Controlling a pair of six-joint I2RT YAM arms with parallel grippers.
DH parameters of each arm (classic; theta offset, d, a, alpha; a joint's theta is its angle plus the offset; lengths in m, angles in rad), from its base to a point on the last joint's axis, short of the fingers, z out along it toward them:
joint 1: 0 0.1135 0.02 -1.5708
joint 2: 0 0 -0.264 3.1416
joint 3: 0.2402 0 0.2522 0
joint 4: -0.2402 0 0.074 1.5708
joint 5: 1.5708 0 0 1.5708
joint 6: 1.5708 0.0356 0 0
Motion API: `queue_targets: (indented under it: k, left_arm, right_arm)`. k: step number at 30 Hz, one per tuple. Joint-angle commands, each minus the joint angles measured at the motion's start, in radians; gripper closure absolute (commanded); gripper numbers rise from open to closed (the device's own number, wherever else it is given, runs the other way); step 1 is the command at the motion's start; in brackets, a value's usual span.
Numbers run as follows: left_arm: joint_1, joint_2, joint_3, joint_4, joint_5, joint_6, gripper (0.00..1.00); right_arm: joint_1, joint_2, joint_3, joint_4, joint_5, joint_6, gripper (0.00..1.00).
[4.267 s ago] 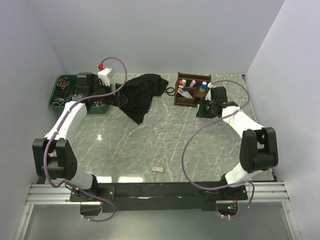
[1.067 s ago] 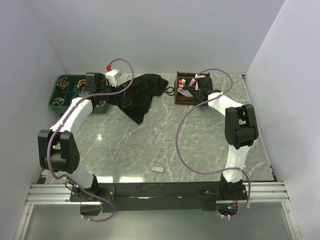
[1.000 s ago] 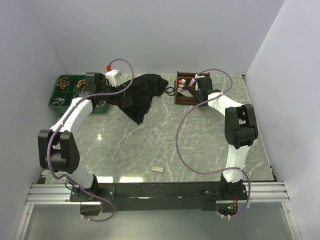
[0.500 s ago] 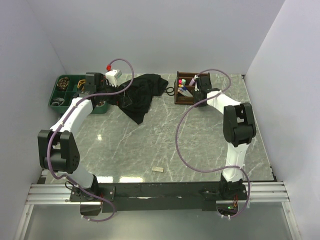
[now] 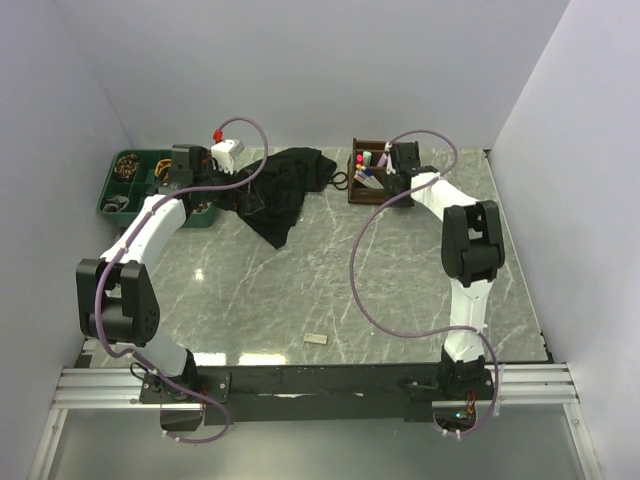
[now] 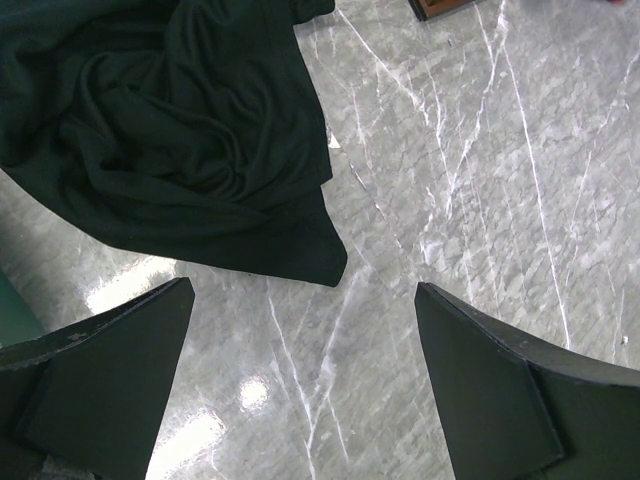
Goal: Sort the stationery into containers
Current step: Place the stationery in the storage box, then pick up the stationery from the center of the board.
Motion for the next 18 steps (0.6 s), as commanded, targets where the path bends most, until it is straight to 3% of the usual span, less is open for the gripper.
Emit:
queue_targets:
  k: [1, 3, 7, 8, 11, 14, 18]
  left_arm:
    - [-0.003, -0.017, 0.027, 0.020, 0.022, -0.008, 0.00]
    - [-0.003, -0.024, 0.021, 0.026, 0.036, -0.019, 0.01]
    - [-0.003, -0.045, -0.009, 0.051, 0.048, -0.071, 0.01]
    - [-0.003, -0.059, -0.023, 0.054, 0.051, -0.079, 0.01]
    - [-0.003, -0.096, -0.057, 0.061, 0.051, -0.100, 0.01]
    - [-0.003, -0.146, -0.106, 0.065, 0.033, -0.108, 0.01]
    - [0.003, -0.212, -0.166, 0.060, -0.001, -0.103, 0.01]
  right_arm:
    - [0.008, -0.191, -0.098, -0.060, -0.147, 0.063, 1.00]
    - [0.011, -0.276, -0.170, -0.068, -0.204, 0.080, 0.94]
    - [0.037, -0.397, -0.293, -0.051, -0.374, 0.053, 0.73]
    - [0.046, -0.433, -0.350, -0.030, -0.508, 0.005, 0.69]
    - [0.138, -0.489, -0.425, -0.066, -0.712, -0.203, 0.58]
    - [0.305, -0.553, -0.494, -0.115, -0.683, -0.396, 0.47]
    - [0.459, -0.630, -0.611, -0.050, -0.579, -0.477, 0.42]
